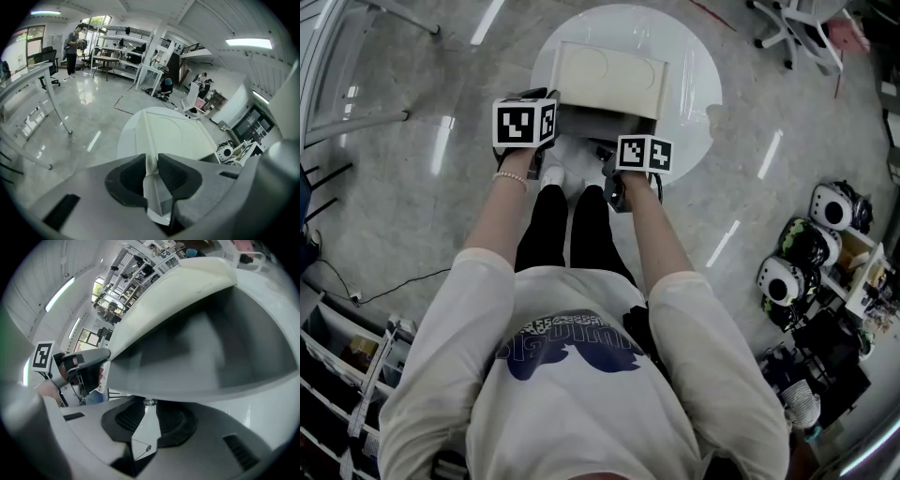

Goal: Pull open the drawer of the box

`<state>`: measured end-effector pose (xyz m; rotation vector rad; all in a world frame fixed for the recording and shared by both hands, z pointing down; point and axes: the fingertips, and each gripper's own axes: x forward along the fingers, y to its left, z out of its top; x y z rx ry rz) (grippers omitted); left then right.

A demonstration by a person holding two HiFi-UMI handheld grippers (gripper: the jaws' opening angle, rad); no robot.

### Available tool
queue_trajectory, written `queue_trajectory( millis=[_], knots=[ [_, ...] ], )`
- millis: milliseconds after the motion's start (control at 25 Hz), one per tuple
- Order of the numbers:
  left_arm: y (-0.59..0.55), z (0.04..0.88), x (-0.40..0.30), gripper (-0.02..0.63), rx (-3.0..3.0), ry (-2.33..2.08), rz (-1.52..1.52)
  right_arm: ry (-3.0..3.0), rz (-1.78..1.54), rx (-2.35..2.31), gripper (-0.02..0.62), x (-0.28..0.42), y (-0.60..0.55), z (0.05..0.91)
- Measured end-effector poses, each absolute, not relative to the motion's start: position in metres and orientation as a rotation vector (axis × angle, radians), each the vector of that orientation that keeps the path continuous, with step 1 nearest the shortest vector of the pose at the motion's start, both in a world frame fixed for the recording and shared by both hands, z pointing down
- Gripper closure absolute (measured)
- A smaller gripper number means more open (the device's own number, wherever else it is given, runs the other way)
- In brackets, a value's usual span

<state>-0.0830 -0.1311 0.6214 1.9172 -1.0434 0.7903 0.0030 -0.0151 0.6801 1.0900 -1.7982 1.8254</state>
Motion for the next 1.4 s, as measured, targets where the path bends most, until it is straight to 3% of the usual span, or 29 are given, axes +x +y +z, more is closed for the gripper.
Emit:
queue_trajectory(
  millis=[560,680,840,1040,1200,1400],
  knots=[
    [-0.131,0.624,-0.08,0.515,1.936,-1.029,0.778,-1.82,1.816,1.128,0.517,0.002,-0.006,0.683],
    [-0.133,0.625,-0.083,0.515,1.929,-1.04,0.788,-1.8,1.835,1.131,0.448,0.003,-0.001,0.683],
    [-0.13,0.626,-0.082,0.515,1.919,-1.014,0.773,-1.823,1.838,1.124,0.426,0.018,0.02,0.658],
    [-0.12,0.612,-0.088,0.508,1.939,-0.969,0.689,-1.93,1.794,1.29,0.426,0.064,0.031,0.593],
    [-0.107,0.549,-0.115,0.506,2.024,-1.088,0.543,-2.137,1.673,1.554,0.434,0.103,0.013,0.506],
    [-0.098,0.403,-0.116,0.506,2.255,-1.192,0.161,-2.441,1.104,1.813,0.483,0.139,-0.028,0.376]
  ],
)
